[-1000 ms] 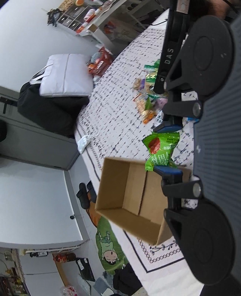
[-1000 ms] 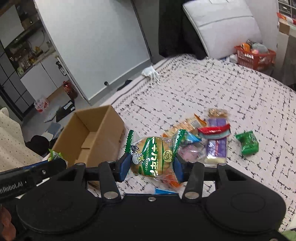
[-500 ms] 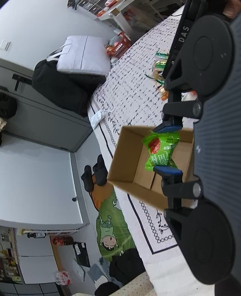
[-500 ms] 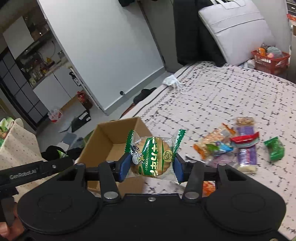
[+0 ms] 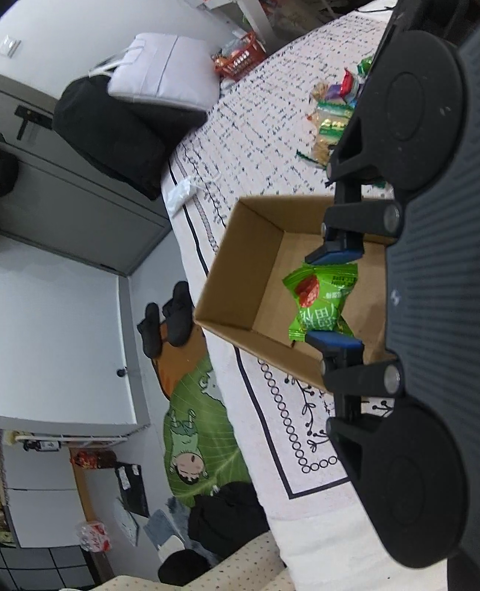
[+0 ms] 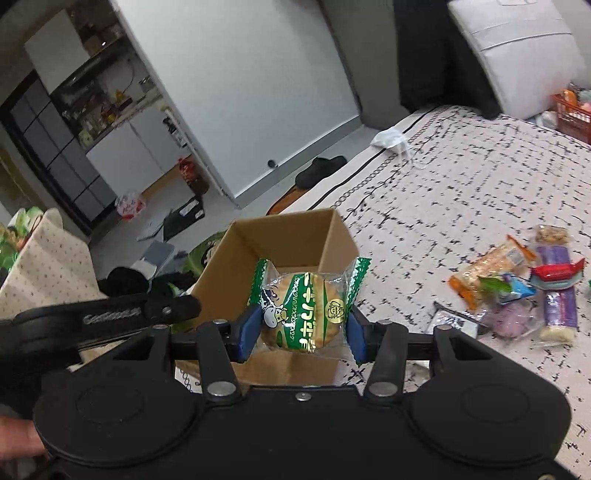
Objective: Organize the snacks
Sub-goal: 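Carry both snacks over the cardboard box and open both tools to drop them, then move left tool to the blue packet while right tool moves to green candy bag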
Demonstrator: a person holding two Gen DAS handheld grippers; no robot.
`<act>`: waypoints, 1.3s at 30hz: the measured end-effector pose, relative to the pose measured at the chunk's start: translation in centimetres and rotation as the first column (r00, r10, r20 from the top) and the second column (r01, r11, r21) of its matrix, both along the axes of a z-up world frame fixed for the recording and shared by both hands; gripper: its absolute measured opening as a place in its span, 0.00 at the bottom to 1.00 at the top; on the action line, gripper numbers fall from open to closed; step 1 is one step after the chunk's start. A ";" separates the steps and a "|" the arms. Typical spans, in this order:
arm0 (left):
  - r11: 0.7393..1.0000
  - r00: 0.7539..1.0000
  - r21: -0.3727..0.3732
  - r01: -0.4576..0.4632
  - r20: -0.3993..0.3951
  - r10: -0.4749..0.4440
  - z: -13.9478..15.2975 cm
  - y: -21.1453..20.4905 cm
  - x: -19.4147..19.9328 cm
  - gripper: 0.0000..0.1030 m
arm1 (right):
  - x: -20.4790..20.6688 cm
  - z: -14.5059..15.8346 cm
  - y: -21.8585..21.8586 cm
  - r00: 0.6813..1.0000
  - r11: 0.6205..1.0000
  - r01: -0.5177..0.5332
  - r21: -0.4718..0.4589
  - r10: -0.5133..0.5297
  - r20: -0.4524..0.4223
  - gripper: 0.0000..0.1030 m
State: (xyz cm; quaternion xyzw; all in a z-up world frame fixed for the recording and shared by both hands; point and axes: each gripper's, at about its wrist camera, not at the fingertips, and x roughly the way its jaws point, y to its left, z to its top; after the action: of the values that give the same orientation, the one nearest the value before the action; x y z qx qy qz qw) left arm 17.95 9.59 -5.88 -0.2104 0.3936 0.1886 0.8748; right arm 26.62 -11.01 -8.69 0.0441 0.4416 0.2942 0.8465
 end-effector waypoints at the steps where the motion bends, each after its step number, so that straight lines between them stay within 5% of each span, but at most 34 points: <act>1: 1.000 1.000 -0.002 -0.007 -0.010 0.007 -0.3 0.2 0.1 0.36 | 0.0 0.0 0.2 1.000 1.000 -0.005 0.000 0.005 -0.001 0.47; 8: 1.000 0.998 -0.012 -0.026 -0.053 0.025 -1.6 1.1 0.6 0.40 | 0.5 -1.1 1.4 0.999 1.000 -0.023 0.000 0.023 -0.024 0.47; 22: 0.999 0.997 -0.013 -0.048 -0.068 0.047 -0.5 2.0 -0.4 0.69 | 0.2 -2.0 2.6 0.999 0.998 -0.031 0.049 0.033 -0.043 0.52; 31: 1.000 0.996 -0.014 -0.025 -0.080 0.024 0.7 0.5 -1.3 0.77 | -0.2 -0.1 0.2 0.999 1.000 0.012 0.011 -0.012 -0.051 0.64; 35: 1.000 0.997 -0.014 -0.005 -0.072 0.004 1.2 -0.4 -1.7 0.77 | -0.6 1.2 -1.8 0.999 0.999 0.042 0.003 -0.042 -0.025 0.79; 39: 1.000 0.999 -0.011 0.014 -0.047 -0.015 1.8 -1.5 -2.1 0.91 | -0.9 2.4 -4.0 0.998 0.998 0.059 0.003 -0.059 -0.001 0.82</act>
State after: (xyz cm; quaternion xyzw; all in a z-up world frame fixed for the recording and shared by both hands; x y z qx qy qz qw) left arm 15.84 8.09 -4.08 -0.2077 0.4168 0.1851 0.8654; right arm 25.74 -15.03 -6.28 0.0585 0.4402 0.2697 0.8545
